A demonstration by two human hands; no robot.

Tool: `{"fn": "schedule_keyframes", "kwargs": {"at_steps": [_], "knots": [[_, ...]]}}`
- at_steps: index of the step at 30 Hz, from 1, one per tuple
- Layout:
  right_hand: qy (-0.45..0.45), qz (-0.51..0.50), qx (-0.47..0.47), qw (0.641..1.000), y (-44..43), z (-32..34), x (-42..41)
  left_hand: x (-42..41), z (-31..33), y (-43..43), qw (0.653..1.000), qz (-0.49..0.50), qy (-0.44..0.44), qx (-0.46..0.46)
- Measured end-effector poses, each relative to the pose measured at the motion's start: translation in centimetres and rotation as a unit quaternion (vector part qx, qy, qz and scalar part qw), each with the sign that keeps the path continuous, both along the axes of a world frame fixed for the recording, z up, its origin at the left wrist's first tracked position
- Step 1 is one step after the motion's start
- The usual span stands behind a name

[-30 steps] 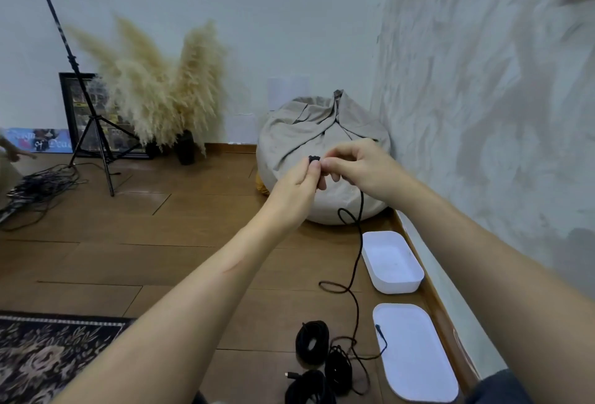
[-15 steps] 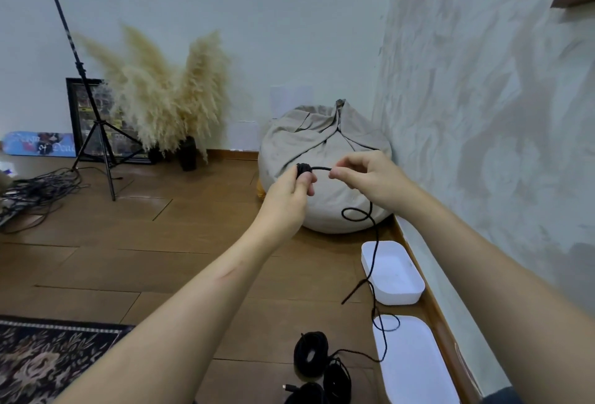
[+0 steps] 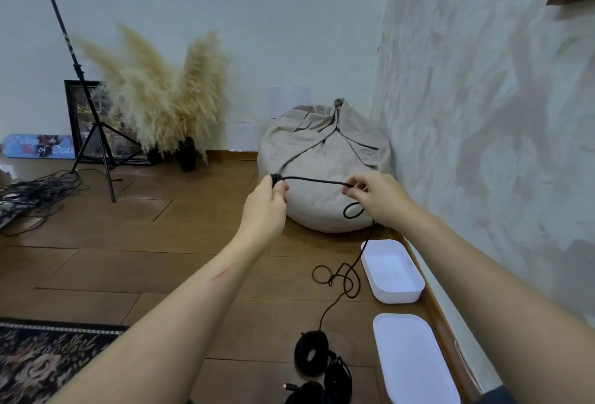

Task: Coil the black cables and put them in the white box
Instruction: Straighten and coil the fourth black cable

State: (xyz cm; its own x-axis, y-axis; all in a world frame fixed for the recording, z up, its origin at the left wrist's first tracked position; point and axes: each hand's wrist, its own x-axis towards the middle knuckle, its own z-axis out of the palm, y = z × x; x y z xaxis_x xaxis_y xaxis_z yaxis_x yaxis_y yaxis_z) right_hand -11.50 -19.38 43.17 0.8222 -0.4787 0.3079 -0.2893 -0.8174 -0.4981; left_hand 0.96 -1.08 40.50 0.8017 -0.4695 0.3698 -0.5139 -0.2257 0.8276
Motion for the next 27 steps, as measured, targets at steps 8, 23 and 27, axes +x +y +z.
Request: {"fn": "schedule_keyframes", "kwargs": {"at_steps": [8,23,27], "knots": [[-0.031,-0.056,0.116,0.991,-0.5,-1.3,0.2,0.2,-0.8,-0.3,0.999,0.013,-0.023,0.023],[0.005,0.011,0.091,0.996,-1.2,-0.6,0.3,3.5,-1.5,1.0,0.996,0.084,-0.002,0.031],[0.023,0.018,0.077,0.997,-1.2,0.0,0.2,4.1,-2.7,1.1,0.992,0.11,0.019,0.051]]}}
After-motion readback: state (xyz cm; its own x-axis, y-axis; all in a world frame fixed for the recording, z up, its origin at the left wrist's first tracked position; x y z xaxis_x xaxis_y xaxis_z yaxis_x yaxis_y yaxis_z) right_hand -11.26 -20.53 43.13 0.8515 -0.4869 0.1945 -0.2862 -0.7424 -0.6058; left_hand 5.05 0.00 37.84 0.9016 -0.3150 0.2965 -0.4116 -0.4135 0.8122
